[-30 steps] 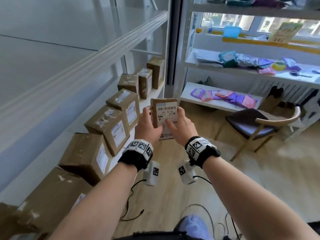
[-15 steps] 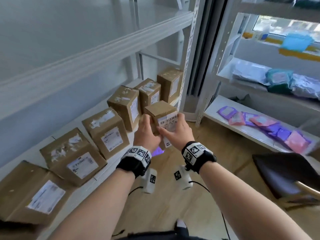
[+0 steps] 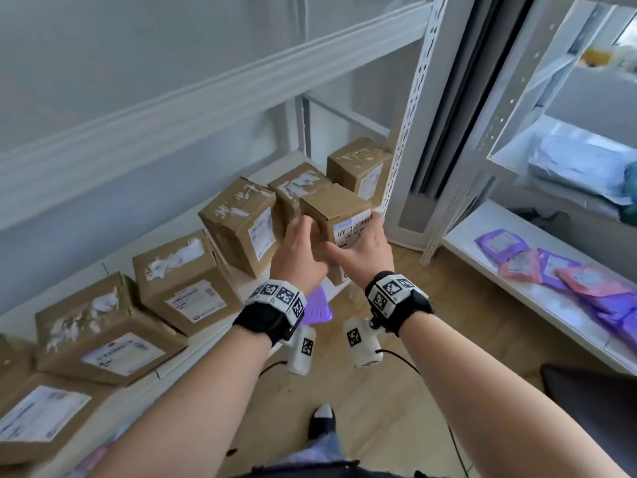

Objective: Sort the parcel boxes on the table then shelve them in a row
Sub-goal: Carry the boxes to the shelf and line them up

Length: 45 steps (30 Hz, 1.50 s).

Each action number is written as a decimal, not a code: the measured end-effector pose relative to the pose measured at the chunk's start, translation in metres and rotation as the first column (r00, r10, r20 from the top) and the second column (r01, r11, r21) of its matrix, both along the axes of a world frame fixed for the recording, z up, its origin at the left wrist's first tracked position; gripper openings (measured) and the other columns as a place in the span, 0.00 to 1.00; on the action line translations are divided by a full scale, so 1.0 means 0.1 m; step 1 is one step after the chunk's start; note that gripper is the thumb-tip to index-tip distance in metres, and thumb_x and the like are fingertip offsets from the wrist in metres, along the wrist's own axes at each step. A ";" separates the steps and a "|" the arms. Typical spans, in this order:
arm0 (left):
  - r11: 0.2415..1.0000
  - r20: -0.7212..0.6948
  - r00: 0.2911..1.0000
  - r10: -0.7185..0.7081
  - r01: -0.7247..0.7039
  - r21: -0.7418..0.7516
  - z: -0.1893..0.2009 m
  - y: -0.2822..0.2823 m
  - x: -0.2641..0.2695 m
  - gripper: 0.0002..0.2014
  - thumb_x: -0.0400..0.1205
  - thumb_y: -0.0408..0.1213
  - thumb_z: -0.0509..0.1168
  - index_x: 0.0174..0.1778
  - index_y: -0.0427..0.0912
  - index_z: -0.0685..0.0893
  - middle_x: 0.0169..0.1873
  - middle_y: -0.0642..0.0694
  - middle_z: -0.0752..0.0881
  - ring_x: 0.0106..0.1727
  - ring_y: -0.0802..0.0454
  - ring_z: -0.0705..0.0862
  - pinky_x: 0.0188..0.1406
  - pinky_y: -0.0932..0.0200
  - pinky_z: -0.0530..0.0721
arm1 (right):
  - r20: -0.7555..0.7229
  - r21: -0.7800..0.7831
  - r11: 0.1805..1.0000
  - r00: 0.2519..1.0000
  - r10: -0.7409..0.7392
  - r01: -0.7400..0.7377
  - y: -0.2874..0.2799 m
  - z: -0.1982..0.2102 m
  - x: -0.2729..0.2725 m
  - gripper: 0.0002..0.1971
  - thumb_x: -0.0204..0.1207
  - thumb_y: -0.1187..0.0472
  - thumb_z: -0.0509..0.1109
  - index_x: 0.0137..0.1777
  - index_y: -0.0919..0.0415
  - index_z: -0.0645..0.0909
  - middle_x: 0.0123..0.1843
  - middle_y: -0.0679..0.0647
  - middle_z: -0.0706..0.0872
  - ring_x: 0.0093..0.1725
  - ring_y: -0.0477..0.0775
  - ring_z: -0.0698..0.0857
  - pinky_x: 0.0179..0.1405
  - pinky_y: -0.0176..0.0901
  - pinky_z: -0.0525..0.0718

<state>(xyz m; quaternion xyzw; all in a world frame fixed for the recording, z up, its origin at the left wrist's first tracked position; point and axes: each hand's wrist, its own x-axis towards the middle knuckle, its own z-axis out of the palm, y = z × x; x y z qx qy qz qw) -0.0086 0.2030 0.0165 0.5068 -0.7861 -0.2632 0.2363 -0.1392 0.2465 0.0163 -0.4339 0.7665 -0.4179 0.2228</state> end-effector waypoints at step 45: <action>0.944 0.592 0.735 0.330 -0.256 -0.208 -0.43 -1.90 -0.13 0.41 0.68 0.40 0.80 0.76 0.57 0.67 0.82 0.37 0.64 0.83 0.36 0.62 0.83 0.36 0.50 | 0.027 0.217 0.945 0.970 0.243 -0.243 -1.76 -1.05 -0.36 0.56 0.78 0.47 0.74 0.84 0.72 0.34 0.85 0.67 0.50 0.86 0.62 0.52 0.83 0.43 0.49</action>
